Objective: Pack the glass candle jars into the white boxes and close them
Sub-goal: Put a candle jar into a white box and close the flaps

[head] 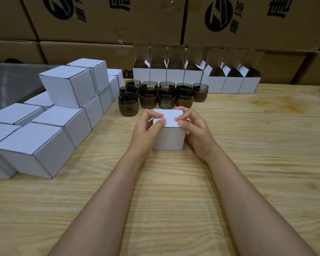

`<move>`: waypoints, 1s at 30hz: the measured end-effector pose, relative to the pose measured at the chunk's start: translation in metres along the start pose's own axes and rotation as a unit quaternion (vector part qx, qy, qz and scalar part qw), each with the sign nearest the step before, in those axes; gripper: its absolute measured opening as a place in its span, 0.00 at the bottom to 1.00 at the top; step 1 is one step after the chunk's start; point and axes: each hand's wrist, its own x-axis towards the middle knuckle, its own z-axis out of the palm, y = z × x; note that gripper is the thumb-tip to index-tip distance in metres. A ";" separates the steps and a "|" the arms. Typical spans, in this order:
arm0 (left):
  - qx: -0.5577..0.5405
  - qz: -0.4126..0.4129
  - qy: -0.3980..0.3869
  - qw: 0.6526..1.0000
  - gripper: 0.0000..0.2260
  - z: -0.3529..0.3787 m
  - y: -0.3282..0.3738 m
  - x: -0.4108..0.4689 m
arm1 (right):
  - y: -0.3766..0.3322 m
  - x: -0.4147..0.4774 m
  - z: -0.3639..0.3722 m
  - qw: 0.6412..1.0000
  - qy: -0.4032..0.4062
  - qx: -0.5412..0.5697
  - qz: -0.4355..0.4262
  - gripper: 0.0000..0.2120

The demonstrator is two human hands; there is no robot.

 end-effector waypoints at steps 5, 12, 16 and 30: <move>-0.008 -0.029 -0.015 0.999 0.08 0.001 0.000 0.000 | 0.000 -0.001 0.002 1.000 -0.007 -0.018 -0.003 0.02; -0.033 -0.040 0.007 0.999 0.04 0.001 0.004 -0.002 | 0.001 -0.001 -0.007 0.995 -0.031 0.072 0.054 0.09; 0.089 0.037 0.089 0.991 0.02 -0.002 0.002 -0.006 | 0.003 0.001 -0.005 0.997 -0.031 0.060 0.043 0.17; 0.290 0.074 0.171 0.939 0.23 -0.019 0.037 -0.012 | 0.003 0.002 -0.004 0.995 -0.054 0.042 0.070 0.19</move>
